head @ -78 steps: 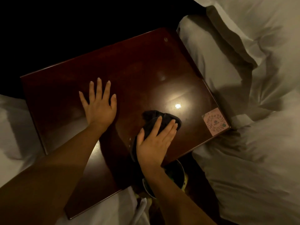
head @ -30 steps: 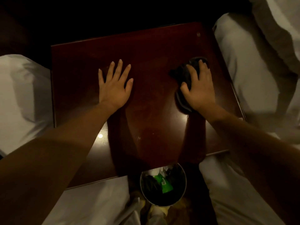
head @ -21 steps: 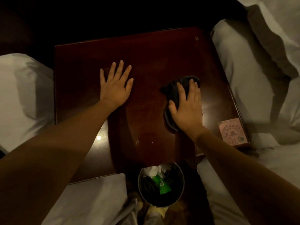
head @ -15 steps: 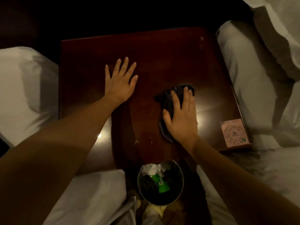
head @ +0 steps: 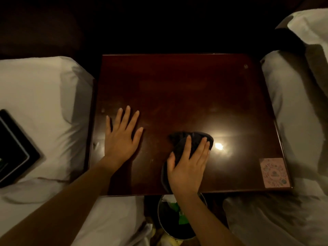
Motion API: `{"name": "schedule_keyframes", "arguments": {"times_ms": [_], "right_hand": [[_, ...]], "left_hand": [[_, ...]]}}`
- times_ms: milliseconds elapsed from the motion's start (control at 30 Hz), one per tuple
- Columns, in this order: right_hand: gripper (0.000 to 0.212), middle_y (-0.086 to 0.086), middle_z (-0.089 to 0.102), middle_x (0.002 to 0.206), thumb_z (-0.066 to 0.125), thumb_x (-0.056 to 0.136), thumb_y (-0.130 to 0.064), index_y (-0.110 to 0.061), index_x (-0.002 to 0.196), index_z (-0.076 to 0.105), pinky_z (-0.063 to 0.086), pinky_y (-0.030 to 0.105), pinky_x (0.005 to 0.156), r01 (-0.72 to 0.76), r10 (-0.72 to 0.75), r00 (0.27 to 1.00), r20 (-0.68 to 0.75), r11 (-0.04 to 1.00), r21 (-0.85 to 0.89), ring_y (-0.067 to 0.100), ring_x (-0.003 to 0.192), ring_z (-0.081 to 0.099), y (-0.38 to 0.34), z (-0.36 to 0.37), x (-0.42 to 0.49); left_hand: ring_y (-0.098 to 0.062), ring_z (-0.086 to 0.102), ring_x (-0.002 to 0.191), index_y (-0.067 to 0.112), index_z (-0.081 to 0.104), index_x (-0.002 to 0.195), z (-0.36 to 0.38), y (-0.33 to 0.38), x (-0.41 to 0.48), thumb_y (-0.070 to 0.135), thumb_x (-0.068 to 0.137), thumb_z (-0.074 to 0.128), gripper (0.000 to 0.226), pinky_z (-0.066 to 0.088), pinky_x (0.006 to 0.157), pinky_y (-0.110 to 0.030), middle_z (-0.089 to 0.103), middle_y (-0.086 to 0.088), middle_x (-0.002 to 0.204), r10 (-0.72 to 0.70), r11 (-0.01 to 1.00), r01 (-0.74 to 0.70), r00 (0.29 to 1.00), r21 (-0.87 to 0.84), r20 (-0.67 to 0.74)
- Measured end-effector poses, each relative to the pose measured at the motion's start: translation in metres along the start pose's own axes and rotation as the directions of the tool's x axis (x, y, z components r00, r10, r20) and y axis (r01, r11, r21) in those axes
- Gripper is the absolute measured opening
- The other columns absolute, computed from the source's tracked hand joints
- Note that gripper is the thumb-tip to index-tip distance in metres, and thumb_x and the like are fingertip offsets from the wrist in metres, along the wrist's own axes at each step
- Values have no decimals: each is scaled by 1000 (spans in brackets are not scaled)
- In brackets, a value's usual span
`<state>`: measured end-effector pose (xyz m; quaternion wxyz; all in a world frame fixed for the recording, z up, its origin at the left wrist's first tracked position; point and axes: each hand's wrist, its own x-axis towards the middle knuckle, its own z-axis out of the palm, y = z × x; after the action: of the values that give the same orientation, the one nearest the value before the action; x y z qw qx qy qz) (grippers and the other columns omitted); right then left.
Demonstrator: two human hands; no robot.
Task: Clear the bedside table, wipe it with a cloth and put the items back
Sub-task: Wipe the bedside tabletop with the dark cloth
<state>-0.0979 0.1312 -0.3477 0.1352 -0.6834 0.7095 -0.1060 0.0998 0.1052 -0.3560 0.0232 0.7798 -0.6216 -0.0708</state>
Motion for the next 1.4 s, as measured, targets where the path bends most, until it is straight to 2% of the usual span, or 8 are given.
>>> {"name": "schedule_keyframes", "arguments": {"times_ms": [267, 533, 800, 900, 1067, 1167, 1300, 1400], "right_hand": [[65, 34, 18, 150, 46, 87, -38, -8, 143, 31, 12, 52, 117, 28, -24, 997, -70, 998, 52, 47, 141, 16, -53, 12, 117], [67, 25, 3, 156, 40, 91, -43, -16, 148, 17, 1, 45, 119, 288, -286, 955, 84, 958, -7, 38, 145, 1, -73, 13, 235], [64, 22, 1, 157, 39, 93, -44, -17, 147, 18, 0, 45, 121, 397, -387, 910, 147, 917, -39, 36, 146, -2, -90, 13, 273], [65, 22, 2, 157, 40, 92, -45, -17, 147, 19, 0, 45, 120, 384, -377, 918, 125, 923, -34, 36, 146, -1, -93, 16, 272], [70, 28, 4, 154, 38, 88, -47, -15, 147, 20, 0, 47, 120, 254, -251, 965, 70, 967, -30, 41, 144, 2, -128, 35, 244], [69, 28, 4, 155, 35, 89, -48, -15, 148, 18, 0, 47, 120, 273, -272, 960, 64, 962, -13, 41, 145, 2, -147, 48, 218], [65, 22, 6, 157, 31, 91, -48, -18, 148, 18, 3, 45, 121, 270, -269, 962, 45, 963, -12, 36, 146, 2, -137, 47, 215], [64, 20, 7, 157, 31, 90, -47, -19, 147, 20, 4, 44, 121, 202, -202, 979, 12, 979, 6, 34, 146, 3, -121, 41, 209]], "left_hand": [[-19, 11, 147, 31, 19, 148, 1, -2, 0, 51, 94, 23, 57, 8, 117, -53, 20, 0, 158, 10, 1000, -10, 1000, -13, -4], [-21, 11, 148, 30, 15, 148, 2, -5, 1, 52, 96, 17, 57, 7, 117, -53, 16, -1, 159, 32, 999, -32, 999, -13, 22], [-24, 14, 147, 27, 15, 149, 0, -5, 1, 50, 96, 21, 58, 16, 116, -58, 19, -4, 158, 35, 999, -35, 998, -10, 45], [-24, 15, 147, 27, 16, 149, 1, -5, -1, 49, 95, 23, 58, 15, 116, -57, 20, -5, 158, 40, 999, -40, 998, -1, 40], [-24, 13, 147, 27, 17, 148, 1, -3, -2, 49, 95, 24, 58, 12, 116, -56, 19, -5, 158, 38, 999, -39, 999, 16, 37], [-22, 13, 147, 27, 19, 148, 2, -3, -1, 48, 95, 25, 57, 13, 116, -56, 20, -4, 158, 24, 999, -25, 999, 22, 22], [-19, 11, 146, 28, 21, 148, 5, -2, -2, 47, 95, 27, 56, 9, 116, -53, 21, -4, 158, 28, 998, -27, 1000, 49, -11], [-19, 9, 147, 29, 19, 148, 4, -2, -2, 47, 95, 27, 56, 4, 116, -51, 19, -3, 158, 27, 998, -27, 1000, 58, 3]]}}
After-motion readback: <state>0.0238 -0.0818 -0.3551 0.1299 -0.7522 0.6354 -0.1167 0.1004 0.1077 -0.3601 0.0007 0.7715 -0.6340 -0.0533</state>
